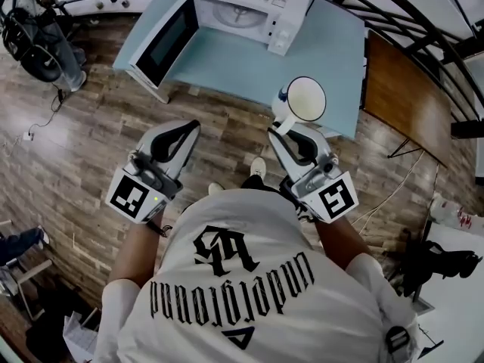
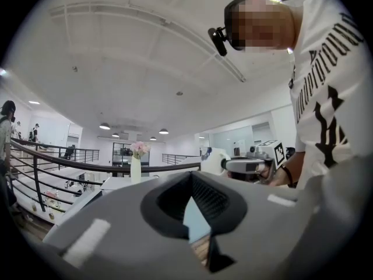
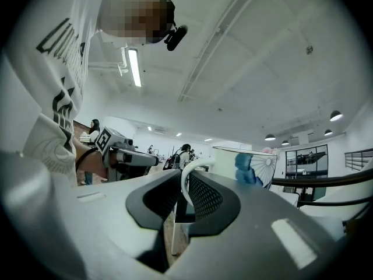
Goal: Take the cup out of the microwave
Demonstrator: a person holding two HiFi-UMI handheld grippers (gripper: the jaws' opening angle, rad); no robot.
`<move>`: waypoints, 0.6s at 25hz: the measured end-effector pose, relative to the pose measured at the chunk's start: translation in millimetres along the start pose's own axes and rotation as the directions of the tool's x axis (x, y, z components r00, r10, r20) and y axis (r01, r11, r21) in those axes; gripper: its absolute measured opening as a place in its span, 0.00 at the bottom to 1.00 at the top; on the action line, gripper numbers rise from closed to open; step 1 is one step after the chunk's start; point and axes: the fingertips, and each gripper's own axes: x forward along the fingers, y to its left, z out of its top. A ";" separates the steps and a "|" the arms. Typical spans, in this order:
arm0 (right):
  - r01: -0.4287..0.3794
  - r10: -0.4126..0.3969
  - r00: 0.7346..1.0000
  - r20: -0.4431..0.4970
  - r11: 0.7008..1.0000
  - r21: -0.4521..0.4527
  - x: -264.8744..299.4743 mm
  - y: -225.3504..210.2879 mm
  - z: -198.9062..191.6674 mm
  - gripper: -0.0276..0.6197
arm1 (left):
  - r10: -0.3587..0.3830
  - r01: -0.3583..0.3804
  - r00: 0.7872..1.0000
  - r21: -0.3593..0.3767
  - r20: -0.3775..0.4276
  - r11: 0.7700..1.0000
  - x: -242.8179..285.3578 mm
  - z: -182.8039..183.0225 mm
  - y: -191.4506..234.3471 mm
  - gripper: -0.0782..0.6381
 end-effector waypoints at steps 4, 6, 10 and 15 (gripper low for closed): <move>0.006 -0.006 1.000 0.010 1.000 0.001 2.9 30.0 3.0 0.11 | -0.014 0.014 1.000 0.016 0.000 1.000 -26.2 4.0 -4.2 0.18; 0.006 -0.007 1.000 0.012 1.000 0.003 3.5 42.8 3.1 0.11 | -0.015 0.015 1.000 0.014 -0.001 1.000 -37.5 3.6 -6.8 0.18; 0.002 -0.002 1.000 0.011 1.000 0.002 4.3 64.1 3.3 0.11 | -0.014 0.014 1.000 0.009 0.008 1.000 -56.1 2.4 -11.9 0.18; -0.010 0.010 1.000 0.009 1.000 -0.005 7.5 80.7 4.4 0.11 | -0.014 0.014 1.000 -0.007 -0.002 1.000 -69.3 1.4 -16.2 0.18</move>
